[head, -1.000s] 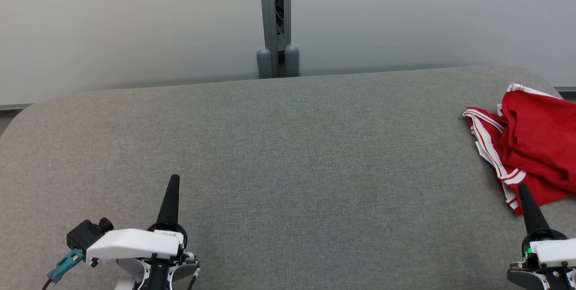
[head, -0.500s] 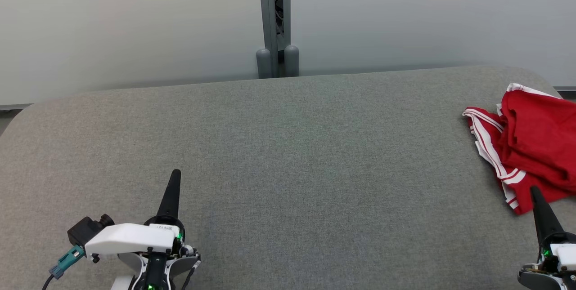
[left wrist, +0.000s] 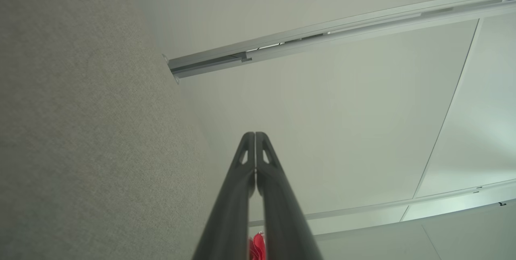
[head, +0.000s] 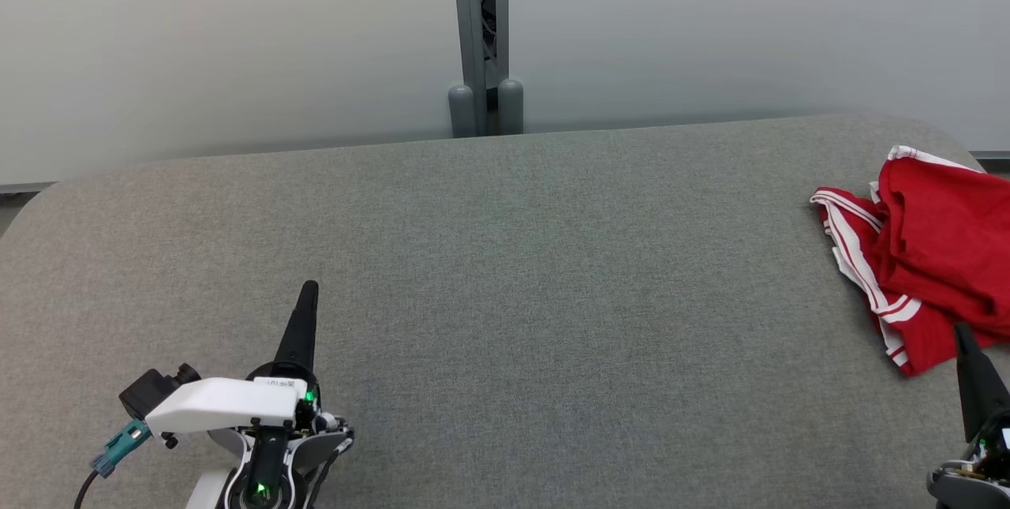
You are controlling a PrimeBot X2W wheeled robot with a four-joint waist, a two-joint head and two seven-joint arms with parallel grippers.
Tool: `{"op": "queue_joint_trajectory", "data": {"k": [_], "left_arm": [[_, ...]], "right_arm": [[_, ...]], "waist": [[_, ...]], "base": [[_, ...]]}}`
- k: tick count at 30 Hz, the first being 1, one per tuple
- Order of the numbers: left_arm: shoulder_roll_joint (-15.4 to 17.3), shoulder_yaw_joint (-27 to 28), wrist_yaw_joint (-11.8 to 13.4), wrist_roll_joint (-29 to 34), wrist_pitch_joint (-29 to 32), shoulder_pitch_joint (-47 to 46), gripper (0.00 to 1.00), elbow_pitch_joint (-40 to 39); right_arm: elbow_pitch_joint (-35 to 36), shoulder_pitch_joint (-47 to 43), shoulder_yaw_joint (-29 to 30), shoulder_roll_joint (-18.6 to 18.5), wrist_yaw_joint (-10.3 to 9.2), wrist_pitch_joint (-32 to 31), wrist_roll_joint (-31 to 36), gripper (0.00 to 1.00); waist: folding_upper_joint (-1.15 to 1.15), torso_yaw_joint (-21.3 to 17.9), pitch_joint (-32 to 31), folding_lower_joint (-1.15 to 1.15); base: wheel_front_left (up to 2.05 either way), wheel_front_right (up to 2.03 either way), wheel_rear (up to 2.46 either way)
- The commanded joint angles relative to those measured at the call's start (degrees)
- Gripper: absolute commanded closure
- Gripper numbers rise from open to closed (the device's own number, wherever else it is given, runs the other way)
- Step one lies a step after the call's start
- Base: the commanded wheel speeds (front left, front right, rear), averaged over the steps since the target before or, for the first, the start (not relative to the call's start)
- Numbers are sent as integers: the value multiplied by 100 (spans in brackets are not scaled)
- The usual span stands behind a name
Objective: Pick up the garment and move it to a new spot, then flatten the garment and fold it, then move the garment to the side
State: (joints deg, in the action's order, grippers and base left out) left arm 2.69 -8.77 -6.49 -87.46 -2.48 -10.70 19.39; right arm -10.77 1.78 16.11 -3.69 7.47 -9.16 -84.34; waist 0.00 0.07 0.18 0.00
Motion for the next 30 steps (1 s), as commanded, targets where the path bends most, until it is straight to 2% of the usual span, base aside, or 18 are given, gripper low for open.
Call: {"op": "queue_joint_trajectory", "data": {"k": [1,22,30], "left_arm": [[27,0,-30,-77,19,-109,100,2],[32,-25,-126,-787,165,-298,100,78],[32,-24,-115,-763,167,-292,100,75]], "right_arm": [[43,-35,36,-40,4,-42,-103,100],[134,-102,374,-33,4,-344,-950,100],[134,-91,383,-22,4,-347,-927,100]], "waist": [[0,0,0,0],[0,-11,4,0],[0,-11,5,0]], "base": [[0,0,0],[0,0,0],[0,0,0]]}}
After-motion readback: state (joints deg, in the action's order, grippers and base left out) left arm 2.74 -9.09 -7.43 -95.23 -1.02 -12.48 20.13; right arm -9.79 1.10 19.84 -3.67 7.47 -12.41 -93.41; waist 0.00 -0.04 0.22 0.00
